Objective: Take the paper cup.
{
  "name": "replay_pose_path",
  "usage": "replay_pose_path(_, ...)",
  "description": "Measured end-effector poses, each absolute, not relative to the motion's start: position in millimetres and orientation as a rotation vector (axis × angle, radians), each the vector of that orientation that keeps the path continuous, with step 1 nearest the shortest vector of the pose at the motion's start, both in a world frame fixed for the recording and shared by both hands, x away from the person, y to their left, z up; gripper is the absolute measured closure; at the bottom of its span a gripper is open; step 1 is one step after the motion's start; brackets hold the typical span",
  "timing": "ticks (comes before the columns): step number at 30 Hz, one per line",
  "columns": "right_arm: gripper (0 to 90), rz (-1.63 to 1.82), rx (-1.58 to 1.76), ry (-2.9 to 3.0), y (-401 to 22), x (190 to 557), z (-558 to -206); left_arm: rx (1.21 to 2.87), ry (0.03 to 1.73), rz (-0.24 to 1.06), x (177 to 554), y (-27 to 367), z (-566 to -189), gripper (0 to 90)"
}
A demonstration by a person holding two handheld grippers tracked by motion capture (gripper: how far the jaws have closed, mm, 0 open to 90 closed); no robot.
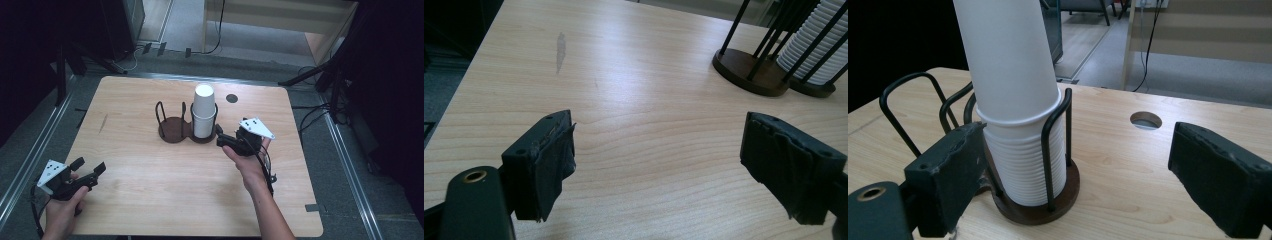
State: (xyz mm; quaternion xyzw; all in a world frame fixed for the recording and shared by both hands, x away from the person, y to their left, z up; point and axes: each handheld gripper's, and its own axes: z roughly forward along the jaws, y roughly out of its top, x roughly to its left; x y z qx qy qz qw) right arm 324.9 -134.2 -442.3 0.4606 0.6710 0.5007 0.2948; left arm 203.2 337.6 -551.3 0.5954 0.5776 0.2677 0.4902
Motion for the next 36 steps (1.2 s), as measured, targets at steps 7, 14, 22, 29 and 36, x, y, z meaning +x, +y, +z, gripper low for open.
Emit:
replay_pose_path(7, 8.0, 1.344, 1.229, 1.784, -125.3, 331.7, -437.3, 1.447, 1.401, 0.653, 203.2, 337.4, -551.3, 15.0)
replay_pose_path(14, 8.0, 1.350, 1.223, 1.797, -115.1, 339.2, -435.2, 1.447, 1.399, 0.651, 203.2, 337.3, -551.3, 15.0)
replay_pose_path(22, 7.9, 1.366, 1.221, 1.801, -103.3, 347.0, -433.5, 1.448, 1.397, 0.651, 203.2, 337.1, -551.3, 15.0)
replay_pose_path(29, 7.9, 1.362, 1.210, 1.816, -91.7, 354.9, -434.0, 1.447, 1.395, 0.651, 203.2, 336.9, -551.3, 15.0)
replay_pose_path(36, 7.9, 1.350, 1.212, 1.834, -81.0, 364.6, -437.4, 1.442, 1.394, 0.648, 203.0, 337.7, -551.4, 15.0)
